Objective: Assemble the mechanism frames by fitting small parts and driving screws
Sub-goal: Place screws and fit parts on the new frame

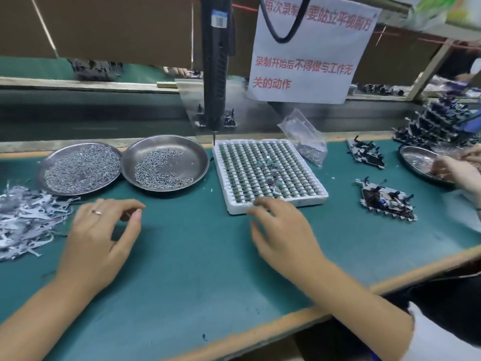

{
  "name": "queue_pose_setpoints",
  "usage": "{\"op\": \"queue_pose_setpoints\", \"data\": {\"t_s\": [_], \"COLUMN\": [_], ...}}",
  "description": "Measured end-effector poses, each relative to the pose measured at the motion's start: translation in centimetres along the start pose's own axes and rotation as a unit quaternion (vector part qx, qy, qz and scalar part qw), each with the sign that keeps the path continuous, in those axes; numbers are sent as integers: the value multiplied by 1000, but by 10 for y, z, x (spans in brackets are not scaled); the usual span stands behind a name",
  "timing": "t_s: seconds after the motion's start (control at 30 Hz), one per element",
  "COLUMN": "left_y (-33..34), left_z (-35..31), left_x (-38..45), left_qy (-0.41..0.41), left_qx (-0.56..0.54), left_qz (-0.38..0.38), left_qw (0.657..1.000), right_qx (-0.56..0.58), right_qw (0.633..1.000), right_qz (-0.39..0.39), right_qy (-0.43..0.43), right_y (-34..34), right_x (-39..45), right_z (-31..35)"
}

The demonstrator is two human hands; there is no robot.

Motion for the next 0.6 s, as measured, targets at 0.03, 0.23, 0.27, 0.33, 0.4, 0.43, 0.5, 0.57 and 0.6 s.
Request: {"op": "queue_pose_setpoints", "data": {"t_s": [0.03,0.23,0.27,0.33,0.4,0.43,0.5,0.57,0.6], "left_y": [1,8,8,8,13,19,40,67,81], "left_z": [-1,-5,-3,3,6,6,7,8,8], "left_x": [1,20,30,54,83,98,135,172,188], "left_qy": [-3,1,-9,-39,-58,-60,-65,-85,-95], "left_qx": [7,59,52,25,17,25,45,52,60], "left_qz": [10,95,103,112,116,117,131,153,166], "left_qw": [1000,994,993,993,991,991,988,983,980], "right_qx": [32,144,154,164,156,152,152,138,129], "right_qw": [999,982,981,981,982,982,984,988,990], "right_qz": [-7,-46,-46,-49,-64,-73,-74,-62,-55], "right_qy": [-30,-111,-108,-96,-85,-82,-63,-30,-18], "right_y": [6,34,39,48,52,53,56,61,63], "right_x": [10,64,72,84,89,89,90,92,93], "right_z": [13,58,59,59,58,56,51,44,41]}}
Point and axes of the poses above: each hand's wrist, its own x-axis towards the middle knuckle, its own y-axis out of the palm, z = x × y, the point moved 10 cm from there along x, towards the middle knuckle, and after that the axes turned 6 degrees about z, right-handed, at the moved point
